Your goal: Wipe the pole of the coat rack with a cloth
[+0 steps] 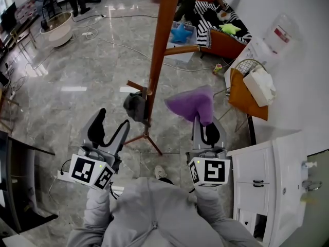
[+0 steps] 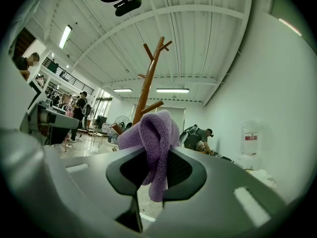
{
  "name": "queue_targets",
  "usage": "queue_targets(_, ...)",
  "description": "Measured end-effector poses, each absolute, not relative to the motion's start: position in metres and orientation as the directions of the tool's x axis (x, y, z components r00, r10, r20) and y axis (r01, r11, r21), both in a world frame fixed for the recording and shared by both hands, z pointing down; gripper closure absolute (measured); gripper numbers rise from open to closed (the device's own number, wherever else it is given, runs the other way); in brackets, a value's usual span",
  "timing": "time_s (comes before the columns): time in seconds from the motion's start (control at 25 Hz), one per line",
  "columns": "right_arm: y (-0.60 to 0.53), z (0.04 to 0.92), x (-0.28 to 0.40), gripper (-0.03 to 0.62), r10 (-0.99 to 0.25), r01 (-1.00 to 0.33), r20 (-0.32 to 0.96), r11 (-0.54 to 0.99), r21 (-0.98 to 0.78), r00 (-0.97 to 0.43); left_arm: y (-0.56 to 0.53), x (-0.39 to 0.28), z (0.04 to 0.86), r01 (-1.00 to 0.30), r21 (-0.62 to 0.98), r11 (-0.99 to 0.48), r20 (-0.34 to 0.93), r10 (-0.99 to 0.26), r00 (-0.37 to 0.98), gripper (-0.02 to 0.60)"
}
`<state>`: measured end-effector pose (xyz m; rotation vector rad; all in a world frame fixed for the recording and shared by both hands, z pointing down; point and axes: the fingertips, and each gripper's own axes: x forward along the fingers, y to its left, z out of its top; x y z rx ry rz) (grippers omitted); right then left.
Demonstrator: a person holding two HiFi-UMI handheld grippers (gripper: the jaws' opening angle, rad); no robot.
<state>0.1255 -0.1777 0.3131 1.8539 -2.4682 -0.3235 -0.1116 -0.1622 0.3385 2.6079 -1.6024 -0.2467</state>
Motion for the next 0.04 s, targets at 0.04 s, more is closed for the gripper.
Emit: queue_targets(0.04,-0.1783,0.3132,0.1253,0.530,-0.954,-0.946,-0.093,0.264,0.190,-0.285,-0.1632,-0.1117,0.3390,-0.879,0.143,-0.454,-0.098,-0.891,0.444,0.233)
